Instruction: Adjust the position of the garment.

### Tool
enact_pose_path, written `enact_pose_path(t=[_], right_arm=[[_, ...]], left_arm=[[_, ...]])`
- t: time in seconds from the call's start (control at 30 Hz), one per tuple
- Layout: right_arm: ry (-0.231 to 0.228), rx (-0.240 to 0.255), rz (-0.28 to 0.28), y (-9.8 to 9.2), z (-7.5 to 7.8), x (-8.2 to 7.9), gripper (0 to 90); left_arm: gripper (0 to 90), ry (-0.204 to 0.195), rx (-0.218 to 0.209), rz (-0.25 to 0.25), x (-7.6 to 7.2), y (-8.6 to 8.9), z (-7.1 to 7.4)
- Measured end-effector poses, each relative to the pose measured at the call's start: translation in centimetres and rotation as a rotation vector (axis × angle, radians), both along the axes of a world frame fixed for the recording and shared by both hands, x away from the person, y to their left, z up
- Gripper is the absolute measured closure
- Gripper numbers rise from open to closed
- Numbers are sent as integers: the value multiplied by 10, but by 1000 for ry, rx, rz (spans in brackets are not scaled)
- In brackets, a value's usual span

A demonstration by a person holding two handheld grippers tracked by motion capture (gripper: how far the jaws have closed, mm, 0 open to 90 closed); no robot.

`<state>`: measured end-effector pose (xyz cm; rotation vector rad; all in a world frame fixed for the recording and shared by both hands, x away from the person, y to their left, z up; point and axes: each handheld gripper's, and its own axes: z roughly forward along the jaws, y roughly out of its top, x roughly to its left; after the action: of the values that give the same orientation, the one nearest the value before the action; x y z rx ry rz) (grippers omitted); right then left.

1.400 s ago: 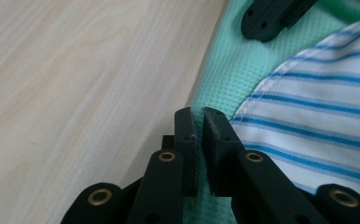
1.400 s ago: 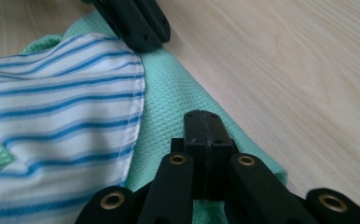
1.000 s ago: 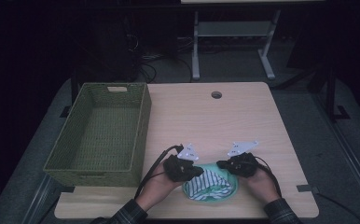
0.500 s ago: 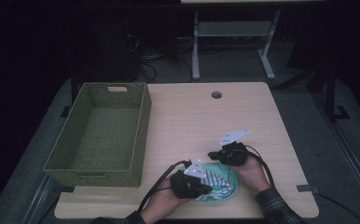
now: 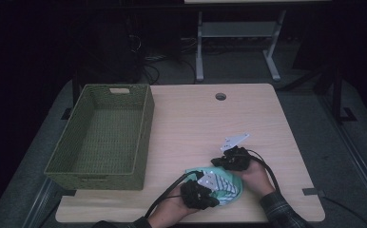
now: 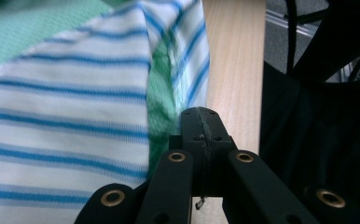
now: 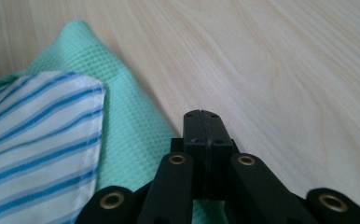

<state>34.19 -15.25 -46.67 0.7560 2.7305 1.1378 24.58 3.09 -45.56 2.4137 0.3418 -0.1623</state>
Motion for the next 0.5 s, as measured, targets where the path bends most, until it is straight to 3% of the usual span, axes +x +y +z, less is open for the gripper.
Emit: enact_pose_path(t=[0.13,0.5], right_arm=[[-4,-21,-1,-2,-1,1,899],[4,-23,-55,-19,-1,3,899]], left_arm=[[897,-3,8,10,4,2,-1],[897,-35,39,57,17,13,-1]])
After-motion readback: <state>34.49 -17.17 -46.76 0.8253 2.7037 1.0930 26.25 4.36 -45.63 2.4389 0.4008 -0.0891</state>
